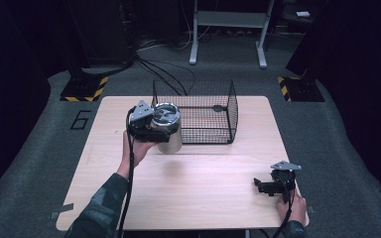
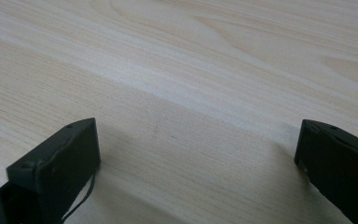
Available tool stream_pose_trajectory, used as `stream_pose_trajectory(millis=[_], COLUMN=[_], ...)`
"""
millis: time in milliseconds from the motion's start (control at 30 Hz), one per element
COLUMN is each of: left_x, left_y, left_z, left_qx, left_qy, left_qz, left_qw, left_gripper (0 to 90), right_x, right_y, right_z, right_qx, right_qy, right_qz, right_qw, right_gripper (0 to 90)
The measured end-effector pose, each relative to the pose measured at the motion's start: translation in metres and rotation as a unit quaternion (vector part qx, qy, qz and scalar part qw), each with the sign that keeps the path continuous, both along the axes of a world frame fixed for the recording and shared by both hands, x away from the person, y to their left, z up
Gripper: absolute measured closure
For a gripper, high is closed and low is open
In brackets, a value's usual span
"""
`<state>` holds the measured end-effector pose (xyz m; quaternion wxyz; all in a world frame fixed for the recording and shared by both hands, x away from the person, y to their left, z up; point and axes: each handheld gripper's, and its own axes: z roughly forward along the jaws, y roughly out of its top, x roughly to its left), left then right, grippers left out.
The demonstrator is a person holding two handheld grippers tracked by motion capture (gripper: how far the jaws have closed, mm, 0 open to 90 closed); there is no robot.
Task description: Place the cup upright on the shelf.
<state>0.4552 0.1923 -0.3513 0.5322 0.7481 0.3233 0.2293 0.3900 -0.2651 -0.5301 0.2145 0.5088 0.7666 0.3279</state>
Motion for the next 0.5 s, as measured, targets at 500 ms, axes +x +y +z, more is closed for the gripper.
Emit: stream_pose_trajectory(millis=[500], left_x=[0.016], left_y=[-0.009], left_z=[0.018], left_qx=[-0.005], left_qy=[-0.004], left_qz=[-0.001], left_qw=[1.0], left_gripper=[4.0], right_x=[0.0], right_y=[0.0], right_z=[0.0], right_qx=[0.0], right_qy=[0.001], right_qz=[0.0], right_qw=[1.0], right_gripper=[0.0])
